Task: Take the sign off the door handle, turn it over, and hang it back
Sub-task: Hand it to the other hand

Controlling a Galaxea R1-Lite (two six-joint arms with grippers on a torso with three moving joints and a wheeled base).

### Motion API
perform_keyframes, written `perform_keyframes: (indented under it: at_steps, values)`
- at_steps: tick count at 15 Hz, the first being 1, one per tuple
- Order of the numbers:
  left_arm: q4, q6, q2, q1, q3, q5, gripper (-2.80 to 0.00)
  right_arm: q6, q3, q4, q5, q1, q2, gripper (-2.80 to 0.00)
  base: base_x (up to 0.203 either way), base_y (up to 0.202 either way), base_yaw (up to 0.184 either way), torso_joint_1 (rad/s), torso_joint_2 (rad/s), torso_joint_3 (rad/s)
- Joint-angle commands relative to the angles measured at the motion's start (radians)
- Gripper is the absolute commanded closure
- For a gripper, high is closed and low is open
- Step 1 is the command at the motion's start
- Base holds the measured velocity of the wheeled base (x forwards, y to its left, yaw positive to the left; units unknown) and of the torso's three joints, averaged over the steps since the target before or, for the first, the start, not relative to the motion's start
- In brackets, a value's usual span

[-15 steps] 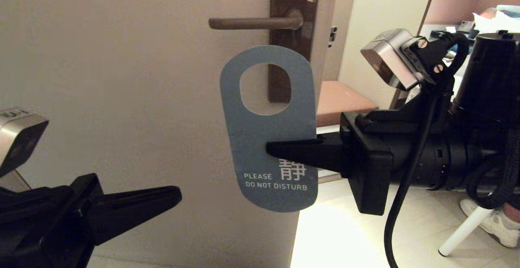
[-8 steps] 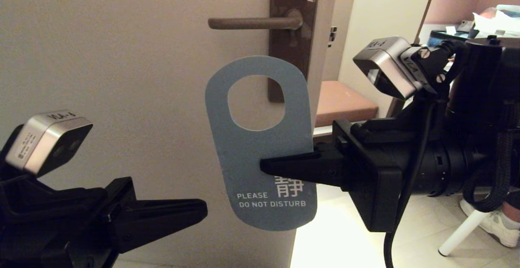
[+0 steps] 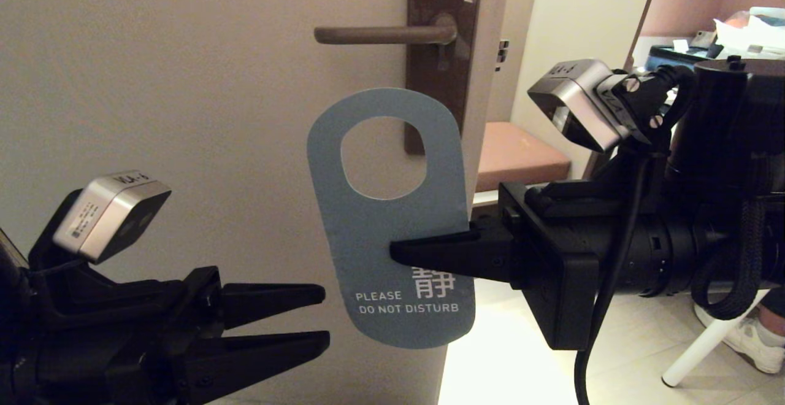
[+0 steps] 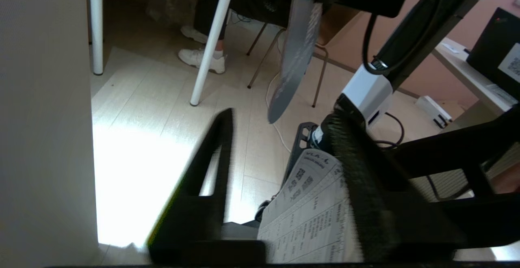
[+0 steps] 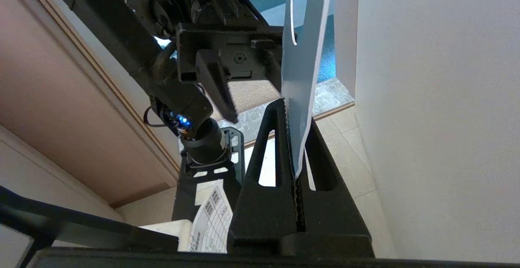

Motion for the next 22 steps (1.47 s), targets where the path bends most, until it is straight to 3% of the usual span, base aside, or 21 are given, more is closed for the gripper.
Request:
perform_keyframes:
  at_steps: [1, 6, 9, 14, 22]
  values:
    - [-0.035, -0.001, 0.025, 0.002, 0.008, -0.001, -2.80, 0.001, -0.004, -0.004, 0.004, 0.001, 0.003, 0.00, 0.000, 0.000, 0.000, 0.000, 0.00, 0.000]
    - [-0.228, -0.007, 0.114, 0.009, 0.039, 0.001, -2.80, -0.001, -0.057, -0.013, 0.004, 0.005, 0.046, 0.00, 0.000, 0.000, 0.000, 0.000, 0.00, 0.000]
    - [-0.240, -0.010, 0.121, 0.009, 0.040, 0.001, -2.80, 0.003, -0.071, -0.094, 0.020, 0.009, 0.090, 0.00, 0.000, 0.000, 0.000, 0.000, 0.00, 0.000]
    - [-0.243, -0.010, 0.124, 0.009, 0.040, 0.001, -2.80, 0.004, -0.087, -0.096, 0.035, 0.067, 0.114, 0.00, 0.000, 0.000, 0.000, 0.000, 0.00, 0.000]
    - [-0.276, -0.008, 0.121, -0.005, 0.056, 0.001, -2.80, 0.004, -0.118, -0.096, 0.033, 0.078, 0.136, 0.00, 0.000, 0.000, 0.000, 0.000, 0.00, 0.000]
